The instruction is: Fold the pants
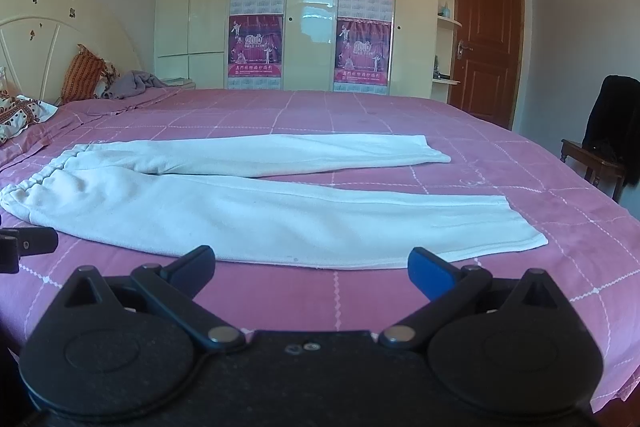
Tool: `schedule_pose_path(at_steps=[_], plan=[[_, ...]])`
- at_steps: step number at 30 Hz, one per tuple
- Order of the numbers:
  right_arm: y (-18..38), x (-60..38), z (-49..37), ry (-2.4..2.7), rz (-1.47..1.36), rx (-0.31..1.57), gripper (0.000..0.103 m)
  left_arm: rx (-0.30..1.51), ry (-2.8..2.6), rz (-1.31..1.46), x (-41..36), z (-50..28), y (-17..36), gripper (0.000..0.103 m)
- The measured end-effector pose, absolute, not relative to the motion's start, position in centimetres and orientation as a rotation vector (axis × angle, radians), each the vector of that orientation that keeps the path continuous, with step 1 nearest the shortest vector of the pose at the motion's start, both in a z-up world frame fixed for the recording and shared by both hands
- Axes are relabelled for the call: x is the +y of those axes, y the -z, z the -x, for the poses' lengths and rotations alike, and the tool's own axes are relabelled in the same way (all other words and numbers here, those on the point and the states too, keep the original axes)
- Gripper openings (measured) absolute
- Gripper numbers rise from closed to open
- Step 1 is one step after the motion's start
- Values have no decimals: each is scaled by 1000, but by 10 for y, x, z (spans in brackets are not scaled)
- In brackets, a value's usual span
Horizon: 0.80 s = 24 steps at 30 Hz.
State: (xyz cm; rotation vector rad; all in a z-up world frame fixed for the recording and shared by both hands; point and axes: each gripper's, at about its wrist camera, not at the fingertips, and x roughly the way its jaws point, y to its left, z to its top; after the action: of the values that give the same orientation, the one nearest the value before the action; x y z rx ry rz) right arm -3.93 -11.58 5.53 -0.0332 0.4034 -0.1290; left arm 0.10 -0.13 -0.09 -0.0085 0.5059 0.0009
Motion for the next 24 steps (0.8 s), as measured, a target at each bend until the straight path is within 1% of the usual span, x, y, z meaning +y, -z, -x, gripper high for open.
schedule_pose_path(at_steps=[24], plan=[[-55, -116, 40, 133, 29, 405, 103, 506, 7, 2, -2, -4, 5, 103]])
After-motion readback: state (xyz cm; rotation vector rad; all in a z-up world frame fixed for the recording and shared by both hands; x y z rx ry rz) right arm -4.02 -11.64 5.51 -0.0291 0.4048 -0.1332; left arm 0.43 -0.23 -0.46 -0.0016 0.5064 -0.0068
